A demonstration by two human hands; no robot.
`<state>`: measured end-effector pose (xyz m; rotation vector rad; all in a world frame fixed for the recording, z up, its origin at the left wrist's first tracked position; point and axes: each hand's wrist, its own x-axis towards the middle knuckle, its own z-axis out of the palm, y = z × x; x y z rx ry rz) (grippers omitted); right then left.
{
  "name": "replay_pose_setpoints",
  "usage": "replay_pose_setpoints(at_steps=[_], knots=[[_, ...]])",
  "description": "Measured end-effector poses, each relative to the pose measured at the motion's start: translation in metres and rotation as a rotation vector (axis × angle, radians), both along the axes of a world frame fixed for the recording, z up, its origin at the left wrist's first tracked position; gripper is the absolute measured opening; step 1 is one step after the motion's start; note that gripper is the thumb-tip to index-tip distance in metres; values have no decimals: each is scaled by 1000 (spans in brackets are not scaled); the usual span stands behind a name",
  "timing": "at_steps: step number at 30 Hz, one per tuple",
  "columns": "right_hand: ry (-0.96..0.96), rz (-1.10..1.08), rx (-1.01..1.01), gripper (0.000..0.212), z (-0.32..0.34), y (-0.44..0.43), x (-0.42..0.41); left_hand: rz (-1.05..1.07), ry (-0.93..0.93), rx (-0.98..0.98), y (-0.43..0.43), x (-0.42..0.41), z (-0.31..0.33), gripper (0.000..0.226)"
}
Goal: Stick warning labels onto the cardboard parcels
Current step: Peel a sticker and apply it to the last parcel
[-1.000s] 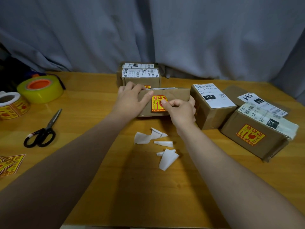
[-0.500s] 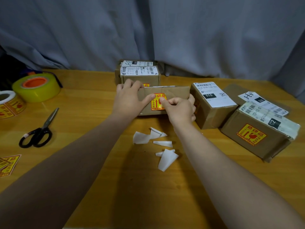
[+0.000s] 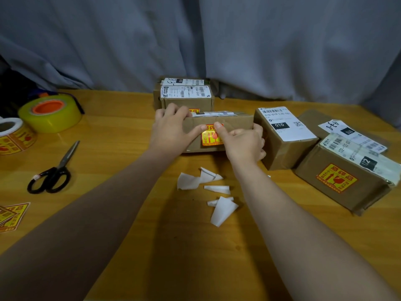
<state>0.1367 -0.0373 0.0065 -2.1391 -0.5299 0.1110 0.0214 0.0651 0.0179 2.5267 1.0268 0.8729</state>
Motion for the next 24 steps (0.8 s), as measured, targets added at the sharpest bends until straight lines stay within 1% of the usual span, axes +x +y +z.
replay_pose_setpoints(at_steps=[2, 4, 7, 8, 11, 12, 17, 20, 22, 24], knots=[[7, -24, 27, 47, 2, -1, 10, 4, 19, -7, 1, 0, 2, 46], [-27, -33, 31, 53, 6, -5, 17, 9, 39, -15, 2, 1, 3, 46], [-179, 5, -13, 53, 12, -10, 18, 32, 45, -3, 2, 4, 4, 48], [-231, 29, -48, 57, 15, -11, 16, 46, 49, 7, 2, 5, 4, 50], [-325, 84, -188, 81, 19, -4, 15, 87, 88, 49, 1, 7, 4, 59], [-339, 95, -217, 84, 20, -2, 16, 92, 103, 58, 2, 8, 4, 63], [-379, 219, -260, 87, 16, -5, 24, 49, 169, 86, 4, 3, 6, 74], [-413, 307, -310, 93, 10, -15, 23, 10, 197, 143, 2, -3, 0, 82], [-429, 323, -324, 96, 7, -18, 22, 5, 205, 166, 2, -6, -2, 87], [-456, 297, -280, 96, 6, -19, 21, 8, 200, 189, 1, -7, -3, 89]])
